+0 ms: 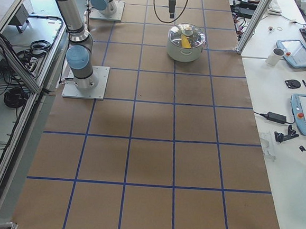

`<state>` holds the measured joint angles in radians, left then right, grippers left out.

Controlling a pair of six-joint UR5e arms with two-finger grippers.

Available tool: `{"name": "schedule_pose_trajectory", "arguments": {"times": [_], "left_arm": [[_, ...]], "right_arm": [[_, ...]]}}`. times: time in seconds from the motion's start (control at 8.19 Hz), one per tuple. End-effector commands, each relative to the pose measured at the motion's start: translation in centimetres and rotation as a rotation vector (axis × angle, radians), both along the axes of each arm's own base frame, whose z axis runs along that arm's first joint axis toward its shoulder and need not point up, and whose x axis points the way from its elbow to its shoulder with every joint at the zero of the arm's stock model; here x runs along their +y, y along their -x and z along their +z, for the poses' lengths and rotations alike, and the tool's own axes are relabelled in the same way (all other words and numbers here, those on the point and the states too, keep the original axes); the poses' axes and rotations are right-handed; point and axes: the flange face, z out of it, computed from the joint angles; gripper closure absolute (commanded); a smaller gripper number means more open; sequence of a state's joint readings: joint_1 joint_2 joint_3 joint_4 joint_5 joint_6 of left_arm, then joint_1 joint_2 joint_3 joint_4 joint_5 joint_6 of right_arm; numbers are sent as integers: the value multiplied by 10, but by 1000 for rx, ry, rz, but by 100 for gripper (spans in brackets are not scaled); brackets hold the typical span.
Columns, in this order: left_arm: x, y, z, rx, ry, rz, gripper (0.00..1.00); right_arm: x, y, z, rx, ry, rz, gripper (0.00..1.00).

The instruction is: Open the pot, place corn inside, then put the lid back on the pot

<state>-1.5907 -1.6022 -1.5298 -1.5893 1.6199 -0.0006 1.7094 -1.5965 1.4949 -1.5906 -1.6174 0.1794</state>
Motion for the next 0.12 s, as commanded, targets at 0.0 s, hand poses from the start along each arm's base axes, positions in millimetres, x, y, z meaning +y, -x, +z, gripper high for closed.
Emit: {"name": "schedule_pose_trajectory", "arguments": {"times": [0.0], "left_arm": [[-2,0,-1,0,0,-4,0]], "right_arm": [[0,0,0,-1,0,0,0]]}}
